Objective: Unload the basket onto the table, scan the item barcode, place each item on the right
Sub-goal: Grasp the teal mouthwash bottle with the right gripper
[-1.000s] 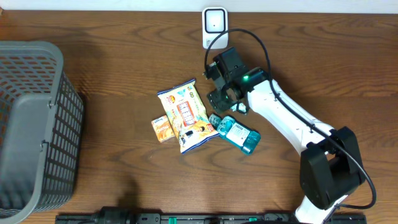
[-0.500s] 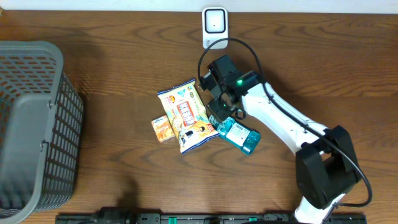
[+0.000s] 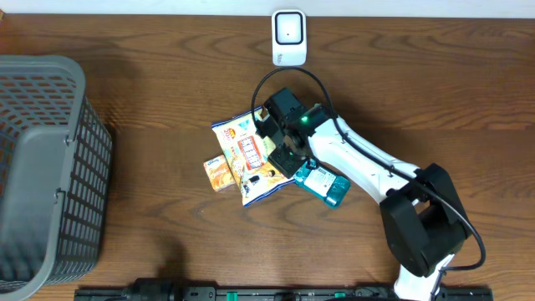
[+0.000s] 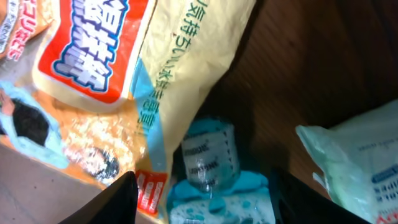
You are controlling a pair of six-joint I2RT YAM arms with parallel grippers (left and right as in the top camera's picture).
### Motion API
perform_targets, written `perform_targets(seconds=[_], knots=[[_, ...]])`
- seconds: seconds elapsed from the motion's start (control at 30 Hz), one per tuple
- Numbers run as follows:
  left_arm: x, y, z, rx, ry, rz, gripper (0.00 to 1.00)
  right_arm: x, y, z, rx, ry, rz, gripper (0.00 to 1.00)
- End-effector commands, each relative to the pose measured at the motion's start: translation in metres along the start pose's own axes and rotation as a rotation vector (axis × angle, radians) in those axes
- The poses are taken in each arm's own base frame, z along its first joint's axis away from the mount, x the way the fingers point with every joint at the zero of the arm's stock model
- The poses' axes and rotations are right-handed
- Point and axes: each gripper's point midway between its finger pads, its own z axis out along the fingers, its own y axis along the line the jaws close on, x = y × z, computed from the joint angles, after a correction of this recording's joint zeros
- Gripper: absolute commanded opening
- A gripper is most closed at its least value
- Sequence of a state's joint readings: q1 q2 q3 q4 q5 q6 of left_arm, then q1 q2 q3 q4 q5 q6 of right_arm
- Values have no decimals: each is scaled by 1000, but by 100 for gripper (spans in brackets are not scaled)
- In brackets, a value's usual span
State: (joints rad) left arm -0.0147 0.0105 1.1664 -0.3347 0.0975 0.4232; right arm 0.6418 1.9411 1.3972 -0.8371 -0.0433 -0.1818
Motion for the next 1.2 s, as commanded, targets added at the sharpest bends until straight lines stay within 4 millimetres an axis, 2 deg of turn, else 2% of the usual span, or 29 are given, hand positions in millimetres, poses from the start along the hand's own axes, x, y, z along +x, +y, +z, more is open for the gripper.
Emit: perform_targets(seconds=[0.0, 0.1, 0.47, 0.57, 0.63, 0.77, 0.93, 1.03, 1.17], knots=[[-5, 4, -4, -22, -12, 14, 98, 7, -6, 18, 32, 46, -18, 59], [-5, 4, -4, -22, -11, 14, 98, 9, -14, 23, 73, 61, -18, 52], [-3, 3, -4, -19, -4, 14, 98, 2, -16, 26, 78, 35, -16, 58], [-3, 3, -4, -19, -5, 14, 98, 1, -15, 32, 72, 36, -16, 59], [-3, 3, -4, -19, -5, 14, 98, 7, -14, 43, 63, 68, -16, 58], [-3, 3, -4, -19, -5, 14, 98, 19, -12, 56, 52, 125, -16, 45], [-3, 3, -4, -19, -4, 14, 98, 23, -11, 53, 50, 140, -1, 35], [-3, 3, -4, -19, -3, 14, 98, 15, -8, 47, 30, 118, 19, 29], [-1, 2, -4, -15, 6, 13, 98, -8, -5, 31, 1, 67, 54, 22]])
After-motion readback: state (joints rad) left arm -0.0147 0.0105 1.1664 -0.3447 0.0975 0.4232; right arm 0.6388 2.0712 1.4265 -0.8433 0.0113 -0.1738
